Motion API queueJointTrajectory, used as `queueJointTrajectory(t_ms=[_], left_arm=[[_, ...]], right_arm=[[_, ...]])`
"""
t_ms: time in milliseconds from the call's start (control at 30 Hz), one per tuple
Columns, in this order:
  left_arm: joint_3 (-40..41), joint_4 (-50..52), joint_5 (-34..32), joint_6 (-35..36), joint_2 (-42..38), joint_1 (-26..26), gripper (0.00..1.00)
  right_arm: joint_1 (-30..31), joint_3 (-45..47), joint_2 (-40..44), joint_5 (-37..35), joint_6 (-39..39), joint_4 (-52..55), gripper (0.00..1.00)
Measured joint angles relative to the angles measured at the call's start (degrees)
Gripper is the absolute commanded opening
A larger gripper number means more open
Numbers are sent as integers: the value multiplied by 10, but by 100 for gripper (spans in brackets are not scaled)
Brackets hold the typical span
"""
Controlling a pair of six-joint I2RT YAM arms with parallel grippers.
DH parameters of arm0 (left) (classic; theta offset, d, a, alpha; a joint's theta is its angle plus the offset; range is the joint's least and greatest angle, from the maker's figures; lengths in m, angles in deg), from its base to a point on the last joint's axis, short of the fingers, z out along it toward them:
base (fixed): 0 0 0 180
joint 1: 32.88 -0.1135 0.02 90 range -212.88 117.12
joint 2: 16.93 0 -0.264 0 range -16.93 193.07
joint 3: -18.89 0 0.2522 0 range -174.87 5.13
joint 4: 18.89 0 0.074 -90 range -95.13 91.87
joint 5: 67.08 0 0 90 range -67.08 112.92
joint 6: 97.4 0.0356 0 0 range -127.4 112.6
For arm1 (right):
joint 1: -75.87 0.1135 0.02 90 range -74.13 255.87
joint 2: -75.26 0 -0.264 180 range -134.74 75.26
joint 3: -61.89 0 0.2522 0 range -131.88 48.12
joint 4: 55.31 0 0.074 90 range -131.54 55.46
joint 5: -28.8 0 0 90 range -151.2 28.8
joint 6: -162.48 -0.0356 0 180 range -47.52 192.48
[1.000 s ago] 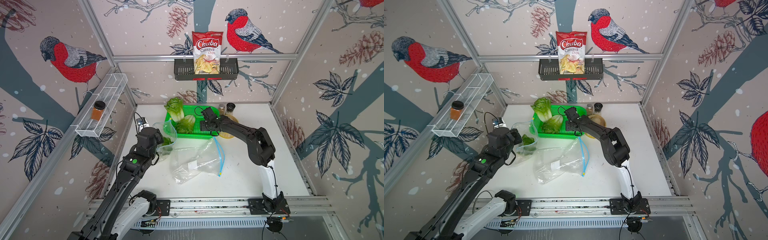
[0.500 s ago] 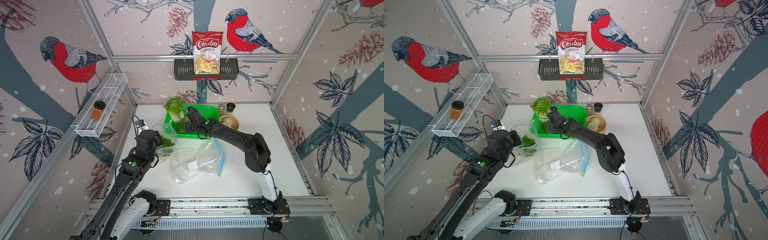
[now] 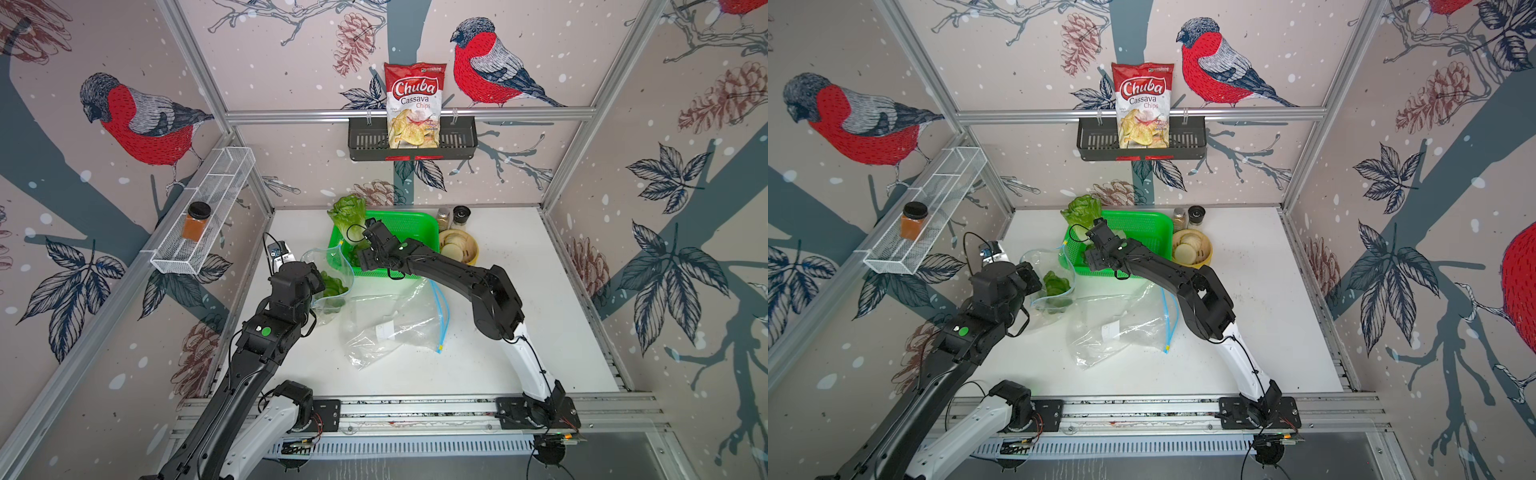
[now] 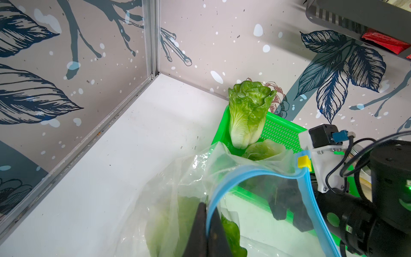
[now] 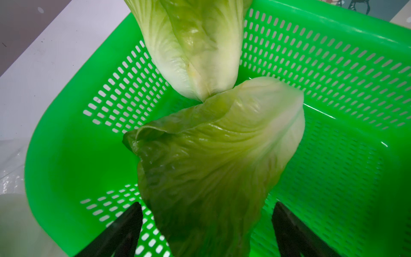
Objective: Put the chinese cabbages into a zipper bag and zip it
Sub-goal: Pick up the Chinese cabbage from the basket.
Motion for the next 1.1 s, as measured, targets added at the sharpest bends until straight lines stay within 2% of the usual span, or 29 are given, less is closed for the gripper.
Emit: queueJointTrajectory(t_ms=[500, 800, 1100], left_arm=[[1, 0, 2, -5, 7, 0, 3], [1, 0, 2, -5, 8, 0, 2], [6, -1, 2, -5, 7, 0, 3]], right_arm=[[-40, -12, -16, -16, -28, 16, 90], [-17, 39, 38, -28, 13, -4, 92], [-21, 32, 21, -55, 31, 6, 91]])
